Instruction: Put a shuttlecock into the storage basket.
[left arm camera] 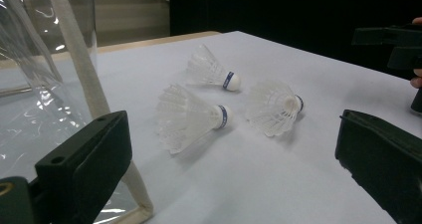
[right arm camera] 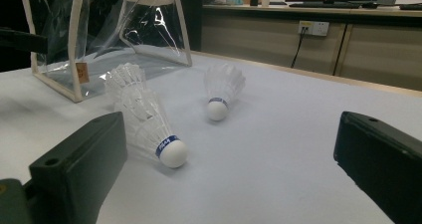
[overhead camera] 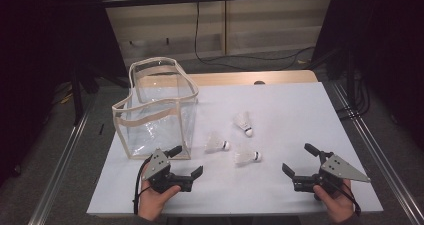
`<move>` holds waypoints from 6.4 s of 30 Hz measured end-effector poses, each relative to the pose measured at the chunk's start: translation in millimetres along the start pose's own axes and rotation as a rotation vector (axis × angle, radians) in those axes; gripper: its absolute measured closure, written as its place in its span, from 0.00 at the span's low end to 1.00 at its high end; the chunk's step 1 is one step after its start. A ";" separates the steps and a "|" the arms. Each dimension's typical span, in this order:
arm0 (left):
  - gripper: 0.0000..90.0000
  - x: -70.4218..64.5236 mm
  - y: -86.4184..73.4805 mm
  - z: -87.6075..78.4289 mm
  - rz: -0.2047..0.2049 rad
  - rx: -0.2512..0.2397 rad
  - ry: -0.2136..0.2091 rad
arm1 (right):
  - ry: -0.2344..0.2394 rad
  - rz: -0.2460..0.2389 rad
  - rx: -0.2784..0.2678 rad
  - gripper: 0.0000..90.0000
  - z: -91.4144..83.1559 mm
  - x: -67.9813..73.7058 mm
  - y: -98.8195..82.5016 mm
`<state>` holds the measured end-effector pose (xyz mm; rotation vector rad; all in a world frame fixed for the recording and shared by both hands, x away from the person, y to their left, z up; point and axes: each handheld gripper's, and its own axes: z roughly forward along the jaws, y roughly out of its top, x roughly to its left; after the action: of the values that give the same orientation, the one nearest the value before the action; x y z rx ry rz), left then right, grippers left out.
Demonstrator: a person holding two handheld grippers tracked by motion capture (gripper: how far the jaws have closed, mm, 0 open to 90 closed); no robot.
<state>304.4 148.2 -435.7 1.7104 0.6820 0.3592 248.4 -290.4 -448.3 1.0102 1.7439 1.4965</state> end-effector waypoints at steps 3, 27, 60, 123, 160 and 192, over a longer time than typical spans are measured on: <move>0.02 -2.4 1.0 3.7 0.006 0.008 0.003 | -0.001 0.007 -0.002 0.00 0.2 -0.4 -0.3; 0.02 -14.8 4.1 29.1 -0.011 0.039 -0.036 | 0.012 -0.010 -0.006 0.00 0.8 1.4 0.2; 0.03 -15.8 10.8 61.2 -0.070 0.147 0.034 | 0.013 -0.017 -0.018 0.00 -0.7 1.4 1.1; 0.13 -14.0 13.1 90.7 -0.085 0.255 0.124 | 0.013 -0.018 -0.022 0.00 -1.1 1.6 1.3; 0.60 -10.2 10.1 99.0 -0.171 0.326 0.042 | 0.009 -0.025 -0.022 0.01 -2.7 1.3 0.9; 0.86 -0.3 9.2 110.3 -0.192 0.366 0.048 | 0.010 -0.016 -0.028 0.01 -3.7 -1.0 0.6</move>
<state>369.7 60.9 -454.7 1.9639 0.9858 0.1453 245.9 -293.1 -447.1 0.9741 1.7289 1.5142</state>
